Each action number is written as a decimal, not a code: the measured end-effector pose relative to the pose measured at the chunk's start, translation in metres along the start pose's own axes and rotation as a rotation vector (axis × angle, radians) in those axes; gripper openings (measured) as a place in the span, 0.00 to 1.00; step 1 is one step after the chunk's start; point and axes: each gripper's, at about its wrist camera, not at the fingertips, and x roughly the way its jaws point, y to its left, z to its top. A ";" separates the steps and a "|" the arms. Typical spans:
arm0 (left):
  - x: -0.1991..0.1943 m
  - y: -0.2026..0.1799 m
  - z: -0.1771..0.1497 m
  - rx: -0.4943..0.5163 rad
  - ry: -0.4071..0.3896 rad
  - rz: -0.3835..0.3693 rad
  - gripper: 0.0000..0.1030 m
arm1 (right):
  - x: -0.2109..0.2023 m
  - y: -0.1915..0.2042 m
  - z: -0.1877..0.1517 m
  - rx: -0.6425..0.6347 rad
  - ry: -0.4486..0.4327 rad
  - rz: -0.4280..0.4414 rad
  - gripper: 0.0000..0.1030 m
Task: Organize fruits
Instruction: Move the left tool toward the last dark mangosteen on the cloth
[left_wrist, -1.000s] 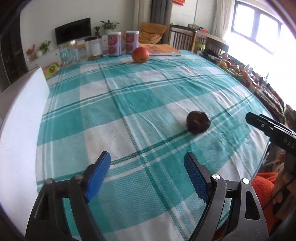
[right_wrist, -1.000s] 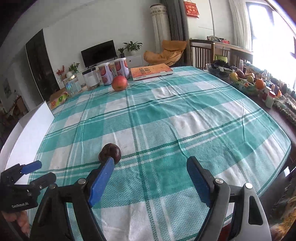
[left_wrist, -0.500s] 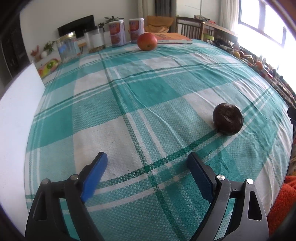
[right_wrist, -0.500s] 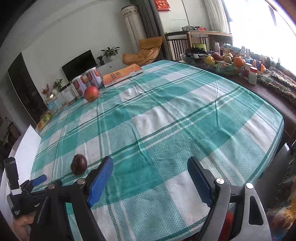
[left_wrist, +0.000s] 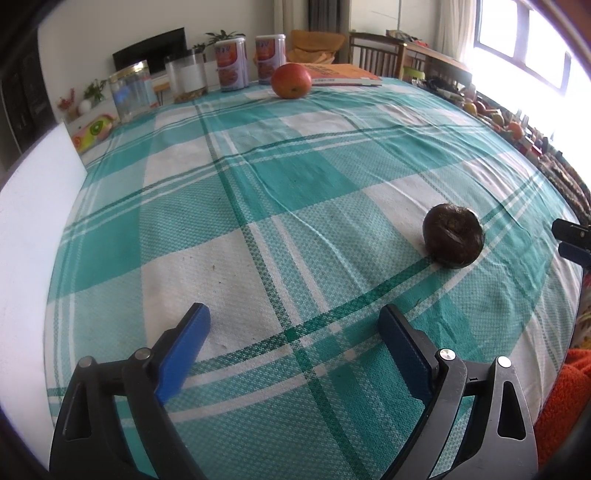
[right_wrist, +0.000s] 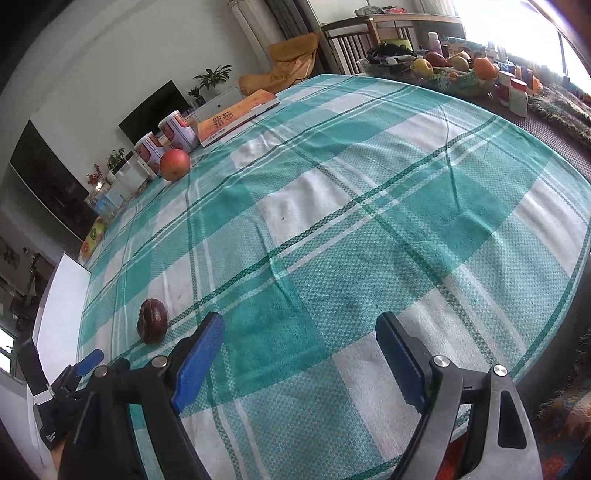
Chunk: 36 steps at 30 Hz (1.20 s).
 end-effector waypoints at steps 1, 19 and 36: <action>0.000 0.000 0.000 0.000 0.000 0.000 0.91 | 0.000 0.001 0.004 -0.006 -0.011 -0.017 0.81; 0.000 0.000 0.000 0.000 0.000 -0.001 0.91 | 0.021 0.008 0.003 -0.087 0.042 -0.134 0.91; 0.000 0.000 0.000 0.000 0.000 -0.001 0.91 | 0.023 0.011 0.002 -0.105 0.051 -0.138 0.96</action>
